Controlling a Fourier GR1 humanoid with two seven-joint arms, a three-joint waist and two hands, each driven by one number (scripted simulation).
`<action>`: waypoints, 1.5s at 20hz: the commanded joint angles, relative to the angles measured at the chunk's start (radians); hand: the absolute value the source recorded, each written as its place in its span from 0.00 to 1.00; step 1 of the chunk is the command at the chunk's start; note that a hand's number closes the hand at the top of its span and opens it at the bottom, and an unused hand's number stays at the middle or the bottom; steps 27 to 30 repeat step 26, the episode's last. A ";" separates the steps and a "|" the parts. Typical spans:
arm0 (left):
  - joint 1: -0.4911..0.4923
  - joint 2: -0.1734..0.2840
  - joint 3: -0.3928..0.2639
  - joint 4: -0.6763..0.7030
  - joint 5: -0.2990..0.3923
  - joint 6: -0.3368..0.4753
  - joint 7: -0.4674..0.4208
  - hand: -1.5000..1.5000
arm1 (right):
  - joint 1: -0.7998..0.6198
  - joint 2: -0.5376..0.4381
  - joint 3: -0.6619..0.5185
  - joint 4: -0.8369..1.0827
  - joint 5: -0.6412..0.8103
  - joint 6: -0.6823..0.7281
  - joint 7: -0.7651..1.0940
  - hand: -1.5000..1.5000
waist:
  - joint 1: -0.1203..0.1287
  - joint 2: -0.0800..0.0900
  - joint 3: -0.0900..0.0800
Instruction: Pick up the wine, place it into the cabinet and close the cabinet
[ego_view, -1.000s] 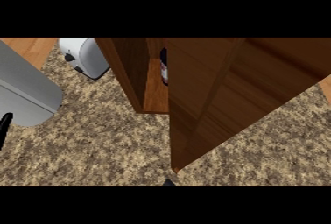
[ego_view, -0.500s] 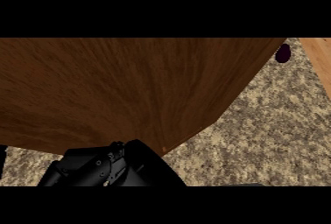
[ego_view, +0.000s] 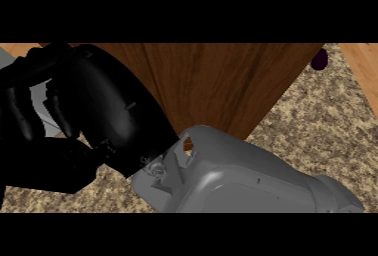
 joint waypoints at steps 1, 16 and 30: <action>0.010 -0.016 0.001 -0.007 -0.039 -0.002 -0.009 0.00 | -0.072 0.003 -0.092 0.227 -0.014 0.065 -0.107 1.00 | 0.003 0.003 0.000; 0.002 -0.049 0.044 -0.016 -0.071 -0.020 0.042 0.00 | -0.069 -0.072 -0.280 0.519 -0.061 0.281 -0.346 1.00 | -0.002 0.002 0.001; -0.041 -0.079 0.016 0.015 -0.093 -0.009 0.050 0.00 | -0.049 -0.095 -0.247 0.585 0.012 0.275 -0.412 1.00 | -0.004 0.007 -0.001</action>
